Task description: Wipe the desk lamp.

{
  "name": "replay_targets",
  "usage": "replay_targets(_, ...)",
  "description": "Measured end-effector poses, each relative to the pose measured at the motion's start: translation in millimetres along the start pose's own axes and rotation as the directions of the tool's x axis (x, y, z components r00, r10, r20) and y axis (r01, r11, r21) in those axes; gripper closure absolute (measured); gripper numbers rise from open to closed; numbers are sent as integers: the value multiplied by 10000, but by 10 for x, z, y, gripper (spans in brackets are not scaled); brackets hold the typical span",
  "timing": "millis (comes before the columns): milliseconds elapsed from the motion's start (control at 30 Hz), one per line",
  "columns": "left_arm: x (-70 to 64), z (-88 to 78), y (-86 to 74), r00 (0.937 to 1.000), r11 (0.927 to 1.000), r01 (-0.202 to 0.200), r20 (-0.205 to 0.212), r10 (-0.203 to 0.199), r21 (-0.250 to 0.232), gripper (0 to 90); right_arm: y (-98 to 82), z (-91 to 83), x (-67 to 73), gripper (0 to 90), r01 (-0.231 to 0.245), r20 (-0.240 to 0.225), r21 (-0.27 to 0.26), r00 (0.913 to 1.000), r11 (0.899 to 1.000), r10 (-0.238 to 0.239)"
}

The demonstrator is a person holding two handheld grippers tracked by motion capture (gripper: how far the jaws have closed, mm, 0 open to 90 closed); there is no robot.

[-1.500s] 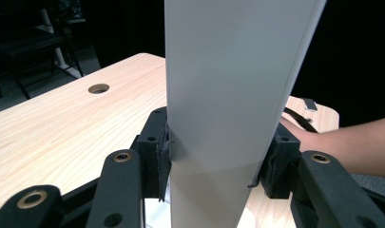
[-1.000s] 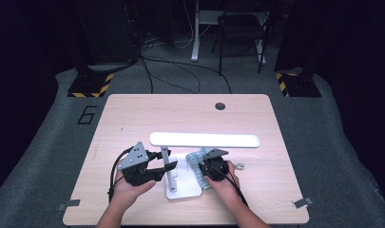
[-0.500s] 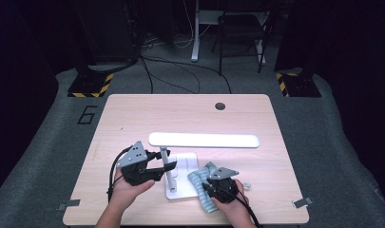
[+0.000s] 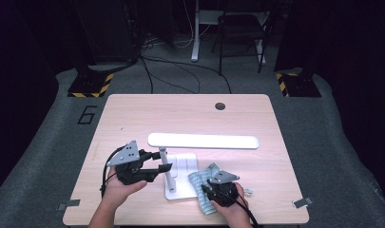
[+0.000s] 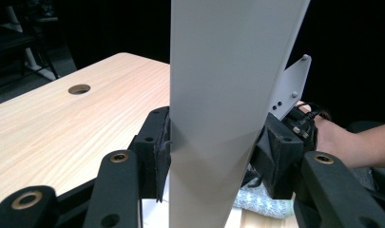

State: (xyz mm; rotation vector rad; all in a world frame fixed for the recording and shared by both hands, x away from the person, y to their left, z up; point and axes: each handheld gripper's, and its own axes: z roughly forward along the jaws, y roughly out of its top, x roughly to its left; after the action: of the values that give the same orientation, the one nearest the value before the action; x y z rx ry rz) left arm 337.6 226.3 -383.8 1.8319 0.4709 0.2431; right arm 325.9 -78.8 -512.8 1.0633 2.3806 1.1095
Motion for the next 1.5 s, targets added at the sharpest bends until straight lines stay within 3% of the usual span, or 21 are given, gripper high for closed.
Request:
replay_targets(33,-7,5,1,9999,10000,-39,-97,39,-17,523,-3,10,-16,675,189,6,-62,9998,9998,-189)
replay_targets(200,-41,35,24,9986,9995,-313,-435,317,94,532,-13,23,-72,716,59,-130,23,9999,10000,-59)
replay_targets(300,-65,82,42,9980,9996,-264,-568,269,106,535,4,-2,-141,769,36,-82,66,10000,10000,-35)
replay_targets(367,-66,117,56,9975,9996,-250,-656,257,116,536,9,-27,-176,797,-281,-81,144,9996,9995,282)
replay_targets(433,-53,156,69,9966,9996,-277,-776,284,105,537,8,-71,-251,814,-308,-1,-6,9995,9995,308)
replay_targets(500,-37,191,77,9962,9996,-257,-828,263,77,537,-1,-127,-292,818,-718,170,-119,9973,9973,720)
replay_targets(567,-20,221,85,9958,9997,-248,-882,251,39,537,-8,-163,-341,809,-827,284,-346,9961,9960,837)
replay_targets(667,11,250,94,9952,9997,-258,-946,258,20,538,-19,-215,-399,719,-1096,397,-800,9928,9907,1131)
replay_targets(733,41,275,103,9948,9996,-266,-988,267,21,538,-16,-222,-416,579,-1058,335,-1029,9934,9891,1098)
replay_targets(767,54,284,108,9945,9997,-255,-1020,256,17,538,-16,-214,-405,541,-1198,255,-1017,9921,9876,1229)
replay_targets(833,69,302,109,9945,9998,-206,-1024,201,-35,537,-20,-182,-388,488,-1014,251,-746,9943,9920,1036)
replay_targets(967,107,326,107,9939,9997,-167,-1091,150,-149,538,-52,-103,-331,416,-416,924,-305,9947,9987,443)
replay_targets(1033,119,332,107,9942,9997,-174,-1068,156,-161,537,-63,-74,-347,382,-393,1278,-289,9909,9988,427)
replay_targets(1067,118,335,108,9940,9998,-162,-1086,145,-151,537,-70,-53,-367,381,-639,1394,-206,9880,9977,661)
replay_targets(1100,122,336,109,9936,9996,-244,-1108,227,-139,537,-83,-37,-385,399,-826,1330,-120,9876,9965,835)
replay_targets(1167,124,340,103,9937,9996,-205,-1104,181,-203,536,-101,-12,-413,521,-661,1012,-105,9926,9978,669)
replay_targets(1267,117,338,99,9935,9996,-172,-1132,148,-205,535,-80,-41,-412,683,-882,558,100,9946,9961,875)
replay_targets(1333,113,333,99,9932,9997,-173,-1158,152,-172,536,-74,-63,-416,730,-1163,420,-63,9923,9932,1164)
replay_targets(1400,112,336,97,9927,9996,-190,-1195,163,-214,536,-57,-111,-367,752,-1098,269,-303,9935,9935,1107)
replay_targets(1500,110,340,98,9928,9997,-174,-1188,151,-187,536,9,-168,-153,755,-443,-41,-479,9990,9979,442)
